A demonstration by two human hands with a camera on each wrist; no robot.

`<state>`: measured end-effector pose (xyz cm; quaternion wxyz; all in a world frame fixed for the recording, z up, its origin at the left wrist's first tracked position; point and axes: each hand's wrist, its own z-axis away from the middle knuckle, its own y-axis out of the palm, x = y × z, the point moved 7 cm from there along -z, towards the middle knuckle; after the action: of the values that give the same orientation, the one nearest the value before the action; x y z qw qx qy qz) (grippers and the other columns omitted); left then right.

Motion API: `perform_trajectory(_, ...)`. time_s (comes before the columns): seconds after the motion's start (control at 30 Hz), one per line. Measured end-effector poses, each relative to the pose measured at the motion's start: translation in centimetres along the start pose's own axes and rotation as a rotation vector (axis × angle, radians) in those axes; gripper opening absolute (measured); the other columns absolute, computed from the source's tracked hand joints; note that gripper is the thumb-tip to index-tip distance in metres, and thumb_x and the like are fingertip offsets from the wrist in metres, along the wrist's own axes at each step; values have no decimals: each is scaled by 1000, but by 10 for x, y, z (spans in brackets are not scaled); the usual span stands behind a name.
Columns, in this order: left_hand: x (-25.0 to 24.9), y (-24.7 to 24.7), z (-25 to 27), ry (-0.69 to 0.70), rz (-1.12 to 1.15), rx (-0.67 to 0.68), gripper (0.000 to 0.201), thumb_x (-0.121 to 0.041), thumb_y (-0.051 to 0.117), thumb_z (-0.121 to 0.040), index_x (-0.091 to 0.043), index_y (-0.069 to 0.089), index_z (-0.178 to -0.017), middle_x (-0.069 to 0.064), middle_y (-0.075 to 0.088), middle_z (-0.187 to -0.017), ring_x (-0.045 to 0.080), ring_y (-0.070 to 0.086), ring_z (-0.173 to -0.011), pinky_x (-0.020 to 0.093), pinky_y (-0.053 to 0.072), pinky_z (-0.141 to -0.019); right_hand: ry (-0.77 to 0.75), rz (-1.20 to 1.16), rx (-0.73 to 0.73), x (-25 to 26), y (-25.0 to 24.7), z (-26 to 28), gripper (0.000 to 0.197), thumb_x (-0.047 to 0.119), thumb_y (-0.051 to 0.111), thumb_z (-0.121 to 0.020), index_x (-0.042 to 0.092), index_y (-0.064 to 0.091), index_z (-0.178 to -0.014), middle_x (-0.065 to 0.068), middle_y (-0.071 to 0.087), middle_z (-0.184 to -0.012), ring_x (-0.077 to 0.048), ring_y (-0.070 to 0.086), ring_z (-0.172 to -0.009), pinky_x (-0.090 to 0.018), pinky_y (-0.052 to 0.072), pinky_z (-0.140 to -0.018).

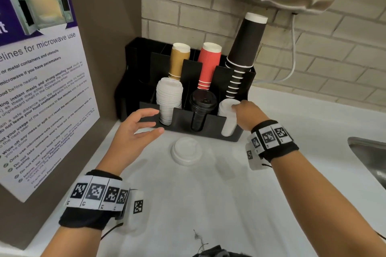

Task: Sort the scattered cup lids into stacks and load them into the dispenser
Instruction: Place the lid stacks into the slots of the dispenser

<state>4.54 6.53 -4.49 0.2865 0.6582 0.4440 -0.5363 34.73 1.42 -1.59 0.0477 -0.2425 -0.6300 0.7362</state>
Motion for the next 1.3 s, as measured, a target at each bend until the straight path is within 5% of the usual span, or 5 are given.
perform_trajectory(0.43,-6,10,-4,28,15,36,32,-14,69,-88,-33,62,-113,-21,61,-118,-2,63,-101,2,44,-70,98,-43,-136,6,-2,11,36,9,42,-90,5,45,-126,-13,47,-124,-30,45,-115,-43,39,-89)
perform_trajectory(0.6,-4,8,-5,35,8,37,31,-11,68,-88,-33,63,-109,-11,63,-114,-2,65,-90,6,46,-72,-139,-406,-343,35,-31,31,40,6,49,-88,9,56,-127,-14,56,-120,-33,51,-112,-40,42,-92)
perform_trajectory(0.83,1,12,-5,25,17,50,29,-12,68,-87,-32,64,-109,-8,66,-106,6,64,-87,15,48,-79,-365,-303,431,133,37,42,99,59,72,-73,36,15,-151,-11,30,-143,-32,40,-130,-41,40,-105)
perform_trajectory(1.13,6,10,1,7,13,64,29,-17,69,-88,-36,63,-109,-12,66,-106,1,64,-87,13,47,-76,-359,-345,420,146,53,29,85,47,79,-70,38,31,-140,-12,40,-126,-30,51,-111,-37,50,-88)
perform_trajectory(1.3,9,20,5,-87,40,139,65,-34,81,-68,-46,51,-125,-26,53,-127,1,57,-111,18,47,-83,-354,-1201,252,122,9,47,60,26,79,-74,45,46,-121,-2,51,-120,-18,57,-102,-25,55,-64)
